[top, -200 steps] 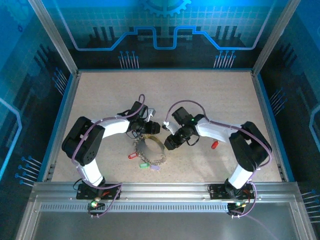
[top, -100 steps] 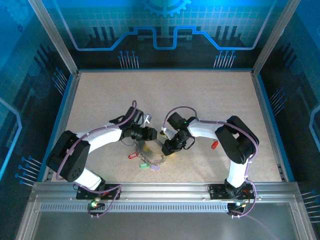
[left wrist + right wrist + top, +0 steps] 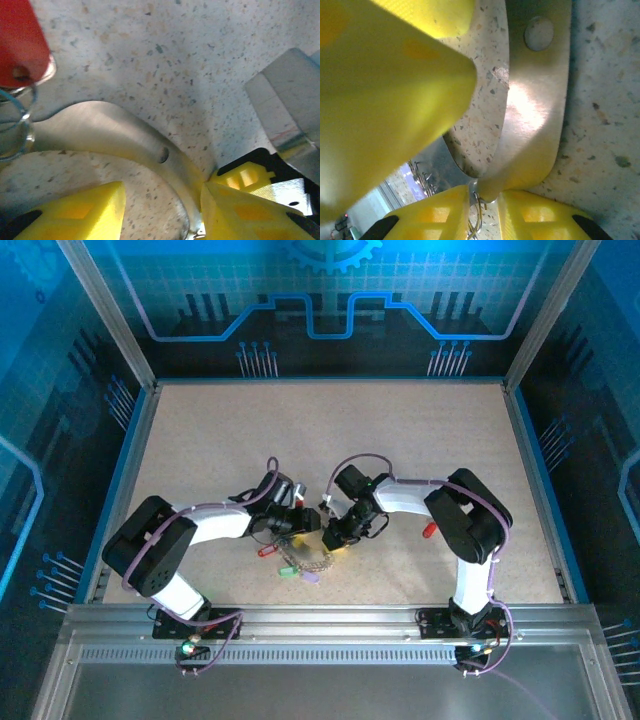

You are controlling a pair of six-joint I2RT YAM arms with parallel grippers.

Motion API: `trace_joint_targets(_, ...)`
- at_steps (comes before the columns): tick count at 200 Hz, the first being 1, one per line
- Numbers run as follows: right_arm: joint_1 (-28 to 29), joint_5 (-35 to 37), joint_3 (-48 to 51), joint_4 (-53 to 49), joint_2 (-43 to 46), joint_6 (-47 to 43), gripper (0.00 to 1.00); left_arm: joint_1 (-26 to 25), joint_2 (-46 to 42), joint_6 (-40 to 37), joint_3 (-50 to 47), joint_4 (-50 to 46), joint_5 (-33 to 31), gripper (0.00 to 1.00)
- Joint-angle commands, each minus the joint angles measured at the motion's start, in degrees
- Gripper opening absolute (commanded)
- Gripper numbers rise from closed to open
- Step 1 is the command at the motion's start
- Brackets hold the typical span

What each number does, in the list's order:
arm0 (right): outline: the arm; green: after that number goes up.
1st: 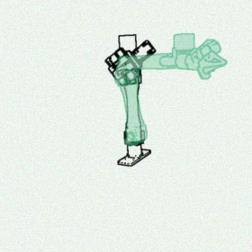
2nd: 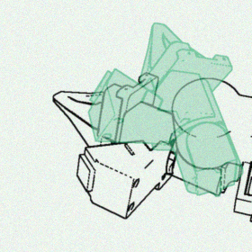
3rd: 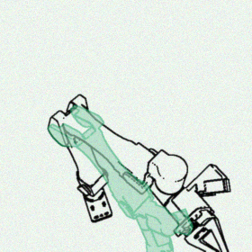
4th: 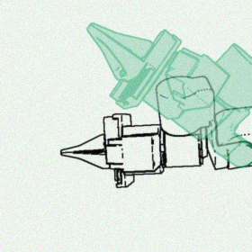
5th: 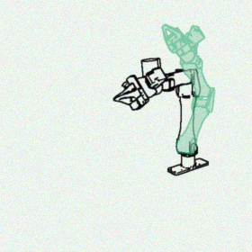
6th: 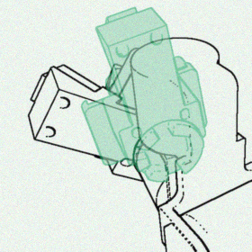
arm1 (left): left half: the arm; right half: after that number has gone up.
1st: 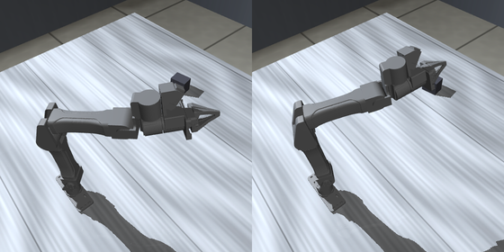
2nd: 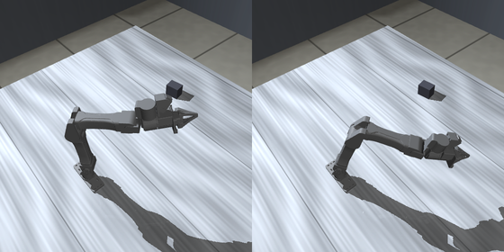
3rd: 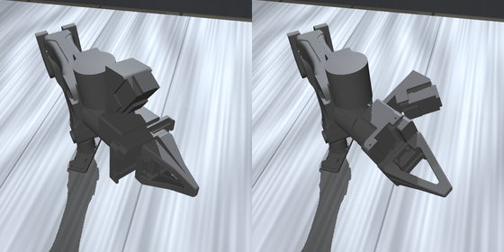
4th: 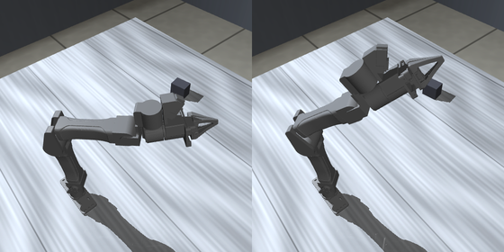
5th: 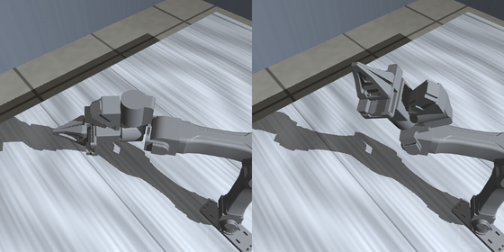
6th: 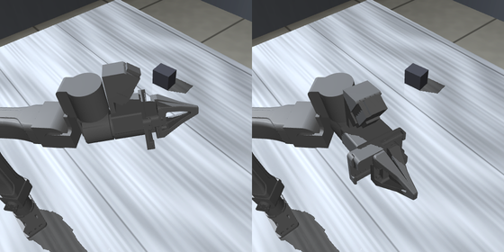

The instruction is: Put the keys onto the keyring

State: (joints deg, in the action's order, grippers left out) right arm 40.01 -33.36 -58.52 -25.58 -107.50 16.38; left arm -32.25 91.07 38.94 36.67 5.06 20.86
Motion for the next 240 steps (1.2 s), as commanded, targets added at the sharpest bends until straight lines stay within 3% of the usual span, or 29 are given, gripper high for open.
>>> trace_joint_targets(1, 0.5, -4.2, 0.3, 1.0, -1.3, 1.1, 0.21, -1.5, 2.7, 4.4, -2.6, 3.0, 0.7, 0.46)
trace_joint_targets(132, -1.5, -10.3, 4.4, 1.5, 0.1, 3.0, 0.26, -1.5, 4.6, 6.5, -2.1, 2.6, -2.4, 0.46)
trace_joint_targets(170, -1.5, -8.7, 5.7, 1.0, 1.7, 3.2, 0.29, -1.4, 5.0, 6.9, -1.7, 2.8, -2.9, 0.46)
trace_joint_targets(203, -1.1, -9.1, 5.4, 1.7, 0.4, 3.1, 0.2, -1.4, 5.7, 7.8, -2.0, 4.1, -2.7, 0.46)
trace_joint_targets(240, -0.7, -9.3, 4.1, 2.2, -1.4, 2.9, 0.2, -1.5, 6.4, 9.3, -2.8, 6.4, -2.0, 0.46)
